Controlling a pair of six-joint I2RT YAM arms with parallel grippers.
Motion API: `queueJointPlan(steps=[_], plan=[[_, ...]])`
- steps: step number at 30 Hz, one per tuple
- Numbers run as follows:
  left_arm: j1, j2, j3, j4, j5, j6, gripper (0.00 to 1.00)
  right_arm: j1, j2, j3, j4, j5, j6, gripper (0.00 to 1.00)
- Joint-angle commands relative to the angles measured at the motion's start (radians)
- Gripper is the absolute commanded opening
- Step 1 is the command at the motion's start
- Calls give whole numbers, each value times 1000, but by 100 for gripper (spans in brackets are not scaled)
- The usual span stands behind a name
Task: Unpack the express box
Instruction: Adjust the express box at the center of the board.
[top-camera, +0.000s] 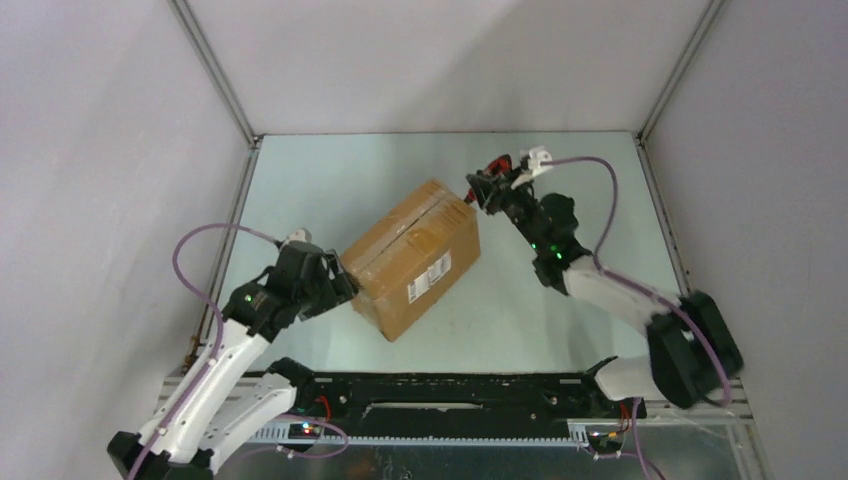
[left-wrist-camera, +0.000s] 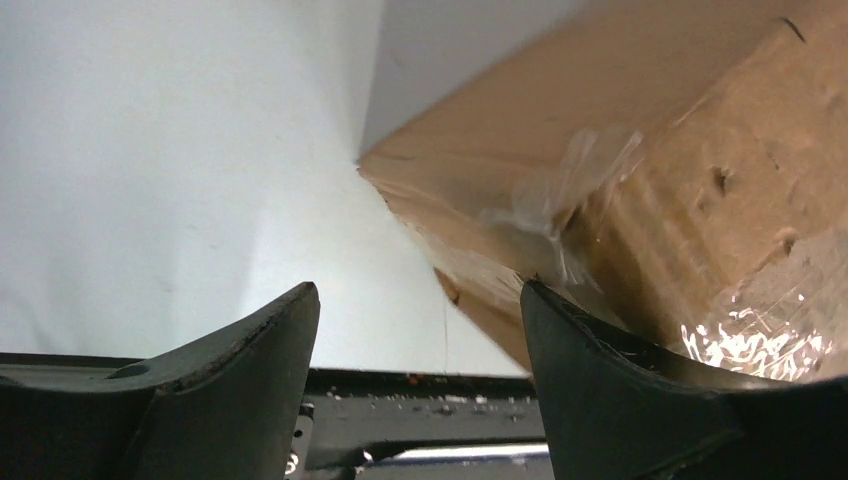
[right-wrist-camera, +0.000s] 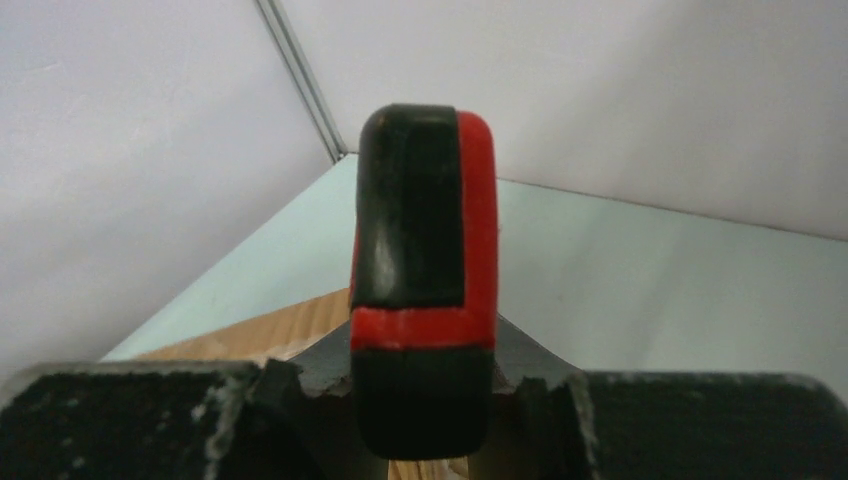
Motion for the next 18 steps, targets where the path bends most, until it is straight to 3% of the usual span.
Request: queueJointPlan(steps=[1, 5, 9, 18], plan=[[132, 113, 94, 207, 36, 126, 79, 215, -282, -132, -188, 48, 67, 0], [156, 283, 212, 277, 65, 167, 79, 422, -462, -238, -294, 284, 136, 0], [156, 415, 281, 349, 98, 173, 79, 629, -531, -288, -346, 528, 113, 0], [168, 497, 380, 374, 116, 230, 82, 784, -552, -302, -383, 699, 59, 0]])
